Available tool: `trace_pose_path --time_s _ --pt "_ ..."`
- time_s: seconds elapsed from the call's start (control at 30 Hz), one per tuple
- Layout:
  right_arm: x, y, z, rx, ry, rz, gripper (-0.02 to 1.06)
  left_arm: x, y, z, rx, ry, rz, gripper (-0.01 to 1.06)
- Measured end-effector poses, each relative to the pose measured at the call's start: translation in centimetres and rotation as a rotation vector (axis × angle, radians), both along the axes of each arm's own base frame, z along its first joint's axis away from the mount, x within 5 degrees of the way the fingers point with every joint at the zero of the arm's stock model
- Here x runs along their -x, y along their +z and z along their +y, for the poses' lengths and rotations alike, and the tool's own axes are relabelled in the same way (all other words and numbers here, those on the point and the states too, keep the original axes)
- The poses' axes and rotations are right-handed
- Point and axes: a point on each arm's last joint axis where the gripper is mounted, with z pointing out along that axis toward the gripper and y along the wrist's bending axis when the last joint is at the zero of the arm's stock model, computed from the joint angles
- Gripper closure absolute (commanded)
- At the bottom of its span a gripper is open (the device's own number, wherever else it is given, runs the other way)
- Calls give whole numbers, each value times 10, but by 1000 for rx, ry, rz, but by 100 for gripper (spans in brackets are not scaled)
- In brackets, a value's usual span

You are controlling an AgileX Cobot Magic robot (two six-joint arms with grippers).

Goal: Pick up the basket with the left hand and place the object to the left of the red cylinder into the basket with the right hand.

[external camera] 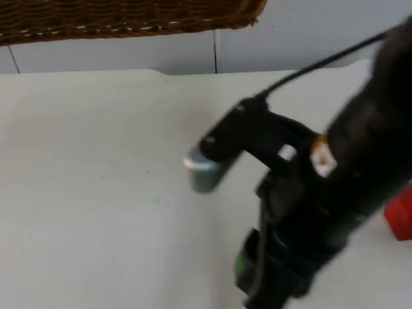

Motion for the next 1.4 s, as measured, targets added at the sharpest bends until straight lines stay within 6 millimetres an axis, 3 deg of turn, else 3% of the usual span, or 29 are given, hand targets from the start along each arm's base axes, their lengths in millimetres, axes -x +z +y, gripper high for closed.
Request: trace_pose_path --time_s 0.1,0.2,0.23,0.37,0.4,0.53,0.57,0.67,0.7,0.83,0.87,0.97,1.07,1.13,1.27,1.3,1.4 --pt "17 12 -13 -24 -18 1 105 0 0 0 0 0 0 105" --pt "38 45 -38 -99 -77 -13 105 0 0 0 0 0 0 105" --pt "38 45 -38 -99 -77 -13 105 0 0 0 0 0 0 105" --pt "61 93 -68 -183 -119 -59 105 0 0 0 0 0 0 105" --pt "61 93 -68 -183 -119 -59 105 0 0 0 0 0 0 105" --pt "78 135 -103 -217 -211 -150 105 0 0 0 0 0 0 105" --pt "78 135 -103 -217 -211 -150 105 0 0 0 0 0 0 105" --pt "90 178 -122 -291 -248 -225 105 0 0 0 0 0 0 105" --pt "90 178 -122 -291 -248 -225 105 0 0 0 0 0 0 105" --pt "90 230 -132 -356 -257 -355 105 0 0 0 -2 0 0 105" --pt "90 230 -132 -356 -257 -355 105 0 0 0 -2 0 0 105" --pt "80 263 -124 -370 -264 -408 105 0 0 0 -2 0 0 105" --pt "70 272 -113 -360 -260 -419 105 0 0 0 -2 0 0 105" --pt "62 274 -105 -347 -259 -422 105 0 0 0 -2 0 0 105" --pt "26 268 -63 -276 -250 -416 105 0 0 0 -2 0 0 105" --pt "26 268 -63 -276 -250 -416 105 0 0 0 -2 0 0 105" --pt "1 268 -33 -269 -240 -432 105 0 0 0 -2 0 0 105"
